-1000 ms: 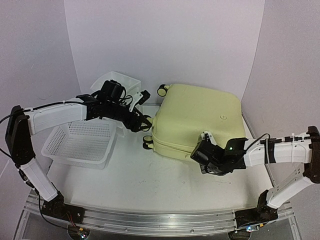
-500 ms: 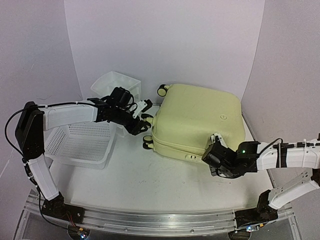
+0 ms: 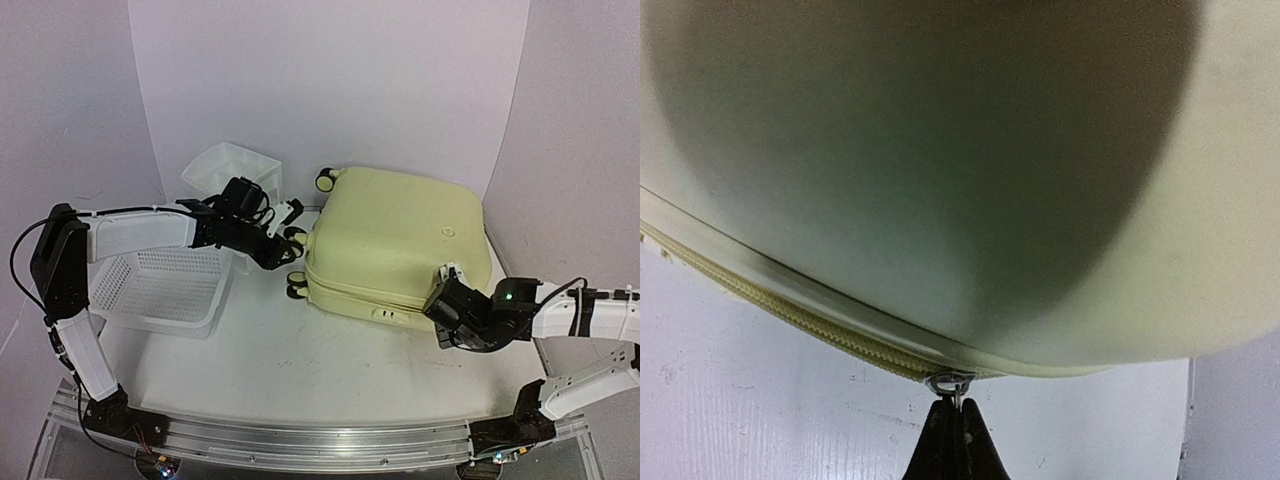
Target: Open, take out, and arrange the luggage
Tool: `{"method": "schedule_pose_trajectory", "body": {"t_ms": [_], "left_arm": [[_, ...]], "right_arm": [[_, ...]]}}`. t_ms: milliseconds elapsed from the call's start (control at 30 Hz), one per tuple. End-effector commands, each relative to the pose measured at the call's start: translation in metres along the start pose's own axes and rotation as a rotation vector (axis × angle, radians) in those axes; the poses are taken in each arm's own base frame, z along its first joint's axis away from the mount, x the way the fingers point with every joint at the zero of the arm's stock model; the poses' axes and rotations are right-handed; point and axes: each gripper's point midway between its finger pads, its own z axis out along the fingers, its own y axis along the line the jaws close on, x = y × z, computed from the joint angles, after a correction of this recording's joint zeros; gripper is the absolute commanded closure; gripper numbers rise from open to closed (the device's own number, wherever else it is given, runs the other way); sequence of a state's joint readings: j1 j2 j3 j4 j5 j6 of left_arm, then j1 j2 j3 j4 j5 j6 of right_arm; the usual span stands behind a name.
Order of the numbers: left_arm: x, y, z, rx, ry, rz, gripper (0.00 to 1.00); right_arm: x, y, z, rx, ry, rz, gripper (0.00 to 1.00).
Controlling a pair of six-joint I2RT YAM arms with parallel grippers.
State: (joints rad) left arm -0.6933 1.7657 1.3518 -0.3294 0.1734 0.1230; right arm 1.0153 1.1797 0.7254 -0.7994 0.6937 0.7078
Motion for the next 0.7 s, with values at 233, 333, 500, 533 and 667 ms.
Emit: {"method": "schedule_pose_trajectory", "body": {"t_ms": [233, 333, 500, 533, 667], "left_arm": [[-0.046, 0.042, -0.033, -0.197, -0.166, -0.062, 0.80], [-0.049, 0.043, -0.038, -0.195, -0.172, -0.063, 0.83], [-0.056, 0.036, -0.049, -0.160, -0.188, -0.049, 0.85], [-0.056, 0.036, -0.052, -0.161, -0.186, -0.047, 0.85], [-0.056, 0.039, -0.058, -0.178, -0.184, -0.040, 0.86]], "right_arm": [[0.012, -0.076, -0.019, 0.176, -0.067, 0.136, 1.00], [0.016, -0.090, -0.015, 0.243, -0.051, 0.234, 1.00], [0.020, -0.107, -0.009, 0.400, 0.008, 0.269, 1.00], [0.024, -0.118, -0.012, 0.467, 0.036, 0.285, 1.00], [0.023, -0.138, -0.018, 0.588, 0.066, 0.322, 1.00]]}}
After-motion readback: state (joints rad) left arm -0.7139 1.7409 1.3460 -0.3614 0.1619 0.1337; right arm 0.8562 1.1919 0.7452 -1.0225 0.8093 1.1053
